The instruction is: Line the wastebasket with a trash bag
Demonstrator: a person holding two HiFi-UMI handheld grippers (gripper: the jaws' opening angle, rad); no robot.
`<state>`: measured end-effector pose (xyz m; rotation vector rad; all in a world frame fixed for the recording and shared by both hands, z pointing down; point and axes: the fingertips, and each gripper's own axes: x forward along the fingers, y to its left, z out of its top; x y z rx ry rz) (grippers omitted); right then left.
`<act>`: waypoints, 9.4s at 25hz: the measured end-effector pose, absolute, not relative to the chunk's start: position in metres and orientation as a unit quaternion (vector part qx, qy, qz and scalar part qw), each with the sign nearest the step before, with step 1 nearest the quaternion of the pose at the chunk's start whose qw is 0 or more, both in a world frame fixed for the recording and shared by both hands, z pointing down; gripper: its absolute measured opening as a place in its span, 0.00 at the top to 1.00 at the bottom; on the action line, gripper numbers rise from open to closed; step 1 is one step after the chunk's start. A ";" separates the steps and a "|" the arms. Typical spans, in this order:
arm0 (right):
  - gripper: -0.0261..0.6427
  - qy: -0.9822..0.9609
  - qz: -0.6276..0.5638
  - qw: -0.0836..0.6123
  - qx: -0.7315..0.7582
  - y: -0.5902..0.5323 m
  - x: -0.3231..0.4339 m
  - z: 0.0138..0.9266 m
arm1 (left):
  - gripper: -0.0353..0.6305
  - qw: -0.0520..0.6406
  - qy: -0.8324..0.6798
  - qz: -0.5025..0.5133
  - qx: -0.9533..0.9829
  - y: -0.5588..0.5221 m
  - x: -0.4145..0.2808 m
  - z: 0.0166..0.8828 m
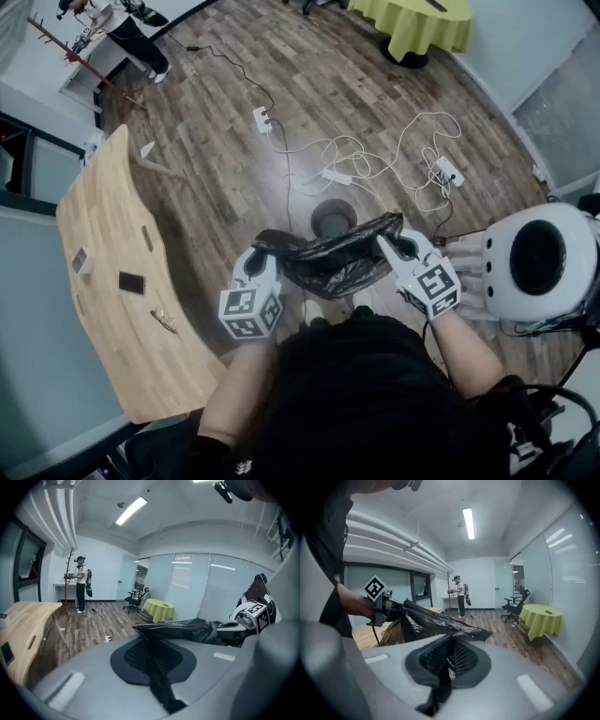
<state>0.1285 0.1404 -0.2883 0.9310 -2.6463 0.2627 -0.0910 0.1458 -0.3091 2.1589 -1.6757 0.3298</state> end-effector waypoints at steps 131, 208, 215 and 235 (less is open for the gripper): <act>0.96 -0.833 0.398 0.180 0.339 -0.101 0.167 0.575 | 0.94 0.482 -0.237 0.198 0.820 -0.031 -0.143 0.555; 0.67 -0.946 0.119 0.303 -0.002 -0.097 0.052 0.420 | 0.94 -0.070 -0.031 0.271 0.960 0.084 -0.035 0.403; 0.67 -0.931 0.199 0.306 -0.033 -0.092 0.045 0.474 | 0.94 -0.055 -0.004 0.275 0.960 0.113 -0.036 0.406; 0.96 -0.918 0.233 0.285 0.150 -0.177 0.069 0.554 | 0.94 0.011 0.031 0.336 0.941 0.149 -0.043 0.477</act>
